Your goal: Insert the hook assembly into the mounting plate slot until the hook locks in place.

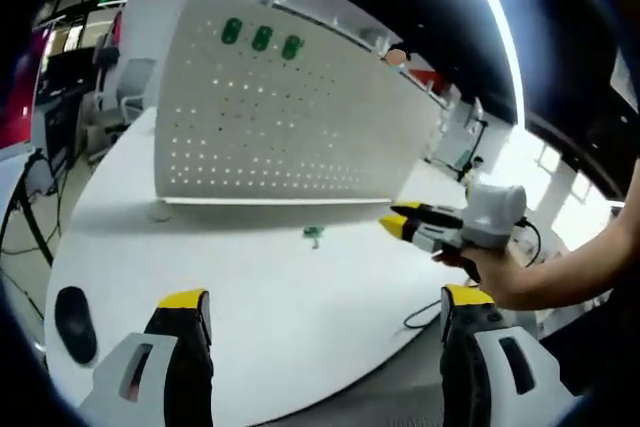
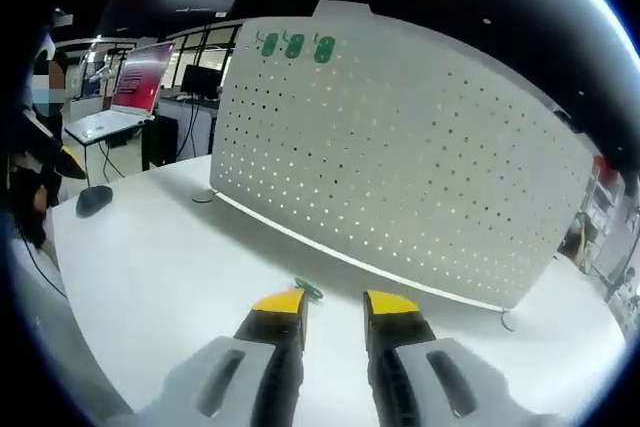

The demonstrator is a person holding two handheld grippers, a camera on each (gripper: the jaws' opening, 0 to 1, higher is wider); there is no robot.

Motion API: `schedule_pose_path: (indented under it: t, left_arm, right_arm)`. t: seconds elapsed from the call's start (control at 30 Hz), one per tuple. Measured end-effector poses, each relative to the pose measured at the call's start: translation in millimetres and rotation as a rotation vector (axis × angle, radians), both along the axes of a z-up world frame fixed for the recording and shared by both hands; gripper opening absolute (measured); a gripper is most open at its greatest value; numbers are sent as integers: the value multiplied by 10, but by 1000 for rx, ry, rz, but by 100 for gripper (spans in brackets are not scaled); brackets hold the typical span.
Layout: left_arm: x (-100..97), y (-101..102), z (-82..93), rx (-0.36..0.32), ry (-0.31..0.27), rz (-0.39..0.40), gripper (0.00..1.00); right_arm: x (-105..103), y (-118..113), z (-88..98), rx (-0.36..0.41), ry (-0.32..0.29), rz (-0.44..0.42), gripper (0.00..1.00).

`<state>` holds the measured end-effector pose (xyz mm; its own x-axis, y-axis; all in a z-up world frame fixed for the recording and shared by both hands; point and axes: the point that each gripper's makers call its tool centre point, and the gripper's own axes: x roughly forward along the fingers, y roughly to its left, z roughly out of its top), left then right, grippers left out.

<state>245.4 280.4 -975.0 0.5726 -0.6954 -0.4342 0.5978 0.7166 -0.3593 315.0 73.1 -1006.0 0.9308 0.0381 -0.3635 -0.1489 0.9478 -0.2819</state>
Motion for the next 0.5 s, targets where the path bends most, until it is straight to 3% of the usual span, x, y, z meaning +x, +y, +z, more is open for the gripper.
schedule_pose_path:
  t: [0.27,0.5]
  left_arm:
    - [21,-1,-47,8,12,0,97]
    - [66,79,-102,15,26,16,97]
  right_arm:
    - [-49,81,-300,19,78,20,19]
    - [105,164,-572,11,139,40,17]
